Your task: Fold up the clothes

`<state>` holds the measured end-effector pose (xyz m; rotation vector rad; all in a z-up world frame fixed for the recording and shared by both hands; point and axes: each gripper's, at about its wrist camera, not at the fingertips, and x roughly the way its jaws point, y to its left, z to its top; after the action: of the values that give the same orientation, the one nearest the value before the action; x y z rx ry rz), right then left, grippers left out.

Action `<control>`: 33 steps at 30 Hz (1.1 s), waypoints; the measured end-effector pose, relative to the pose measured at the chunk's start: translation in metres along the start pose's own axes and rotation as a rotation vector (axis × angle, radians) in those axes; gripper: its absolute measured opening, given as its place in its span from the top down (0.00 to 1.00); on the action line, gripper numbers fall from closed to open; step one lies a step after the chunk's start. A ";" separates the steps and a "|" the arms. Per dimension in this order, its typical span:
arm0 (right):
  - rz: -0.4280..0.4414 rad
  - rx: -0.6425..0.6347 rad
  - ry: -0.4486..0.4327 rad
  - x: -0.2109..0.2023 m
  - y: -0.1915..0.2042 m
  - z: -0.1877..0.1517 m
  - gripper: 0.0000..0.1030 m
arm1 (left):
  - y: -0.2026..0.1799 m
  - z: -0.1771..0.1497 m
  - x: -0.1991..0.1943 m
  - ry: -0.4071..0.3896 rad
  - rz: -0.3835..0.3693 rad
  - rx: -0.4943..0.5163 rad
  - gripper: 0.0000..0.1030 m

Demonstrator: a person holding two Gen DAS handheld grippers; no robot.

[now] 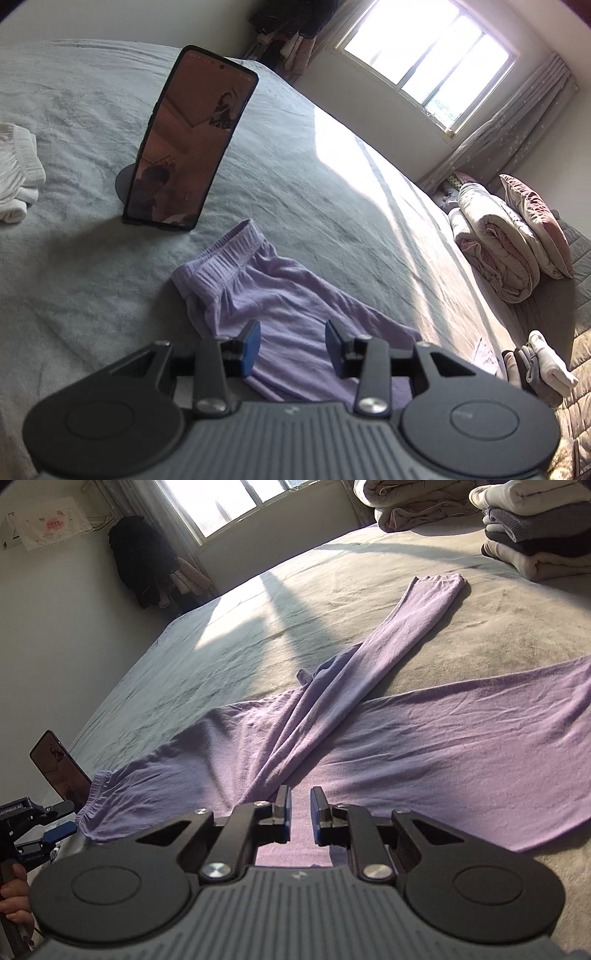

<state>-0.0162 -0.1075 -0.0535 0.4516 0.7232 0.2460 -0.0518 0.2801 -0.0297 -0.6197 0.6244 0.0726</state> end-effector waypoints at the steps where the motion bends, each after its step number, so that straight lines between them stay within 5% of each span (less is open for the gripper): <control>1: -0.003 0.018 -0.002 -0.004 -0.004 0.000 0.83 | -0.007 -0.002 0.001 0.009 -0.017 0.018 0.57; 6: 0.006 0.102 -0.002 -0.023 -0.021 -0.002 0.81 | -0.050 -0.024 0.020 0.090 -0.106 0.164 0.47; 12: 0.008 0.162 -0.001 -0.030 -0.032 0.007 0.76 | -0.099 -0.060 0.047 0.165 -0.209 0.310 0.45; 16: 0.003 0.178 0.008 -0.022 -0.038 0.026 0.59 | -0.128 -0.083 0.063 0.194 -0.271 0.408 0.45; 33: 0.058 0.410 0.018 0.066 -0.105 0.105 0.52 | -0.165 -0.112 0.113 0.181 -0.296 0.589 0.46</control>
<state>0.1097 -0.2077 -0.0725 0.8618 0.7808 0.1556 0.0224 0.0685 -0.0791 -0.1412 0.6824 -0.4365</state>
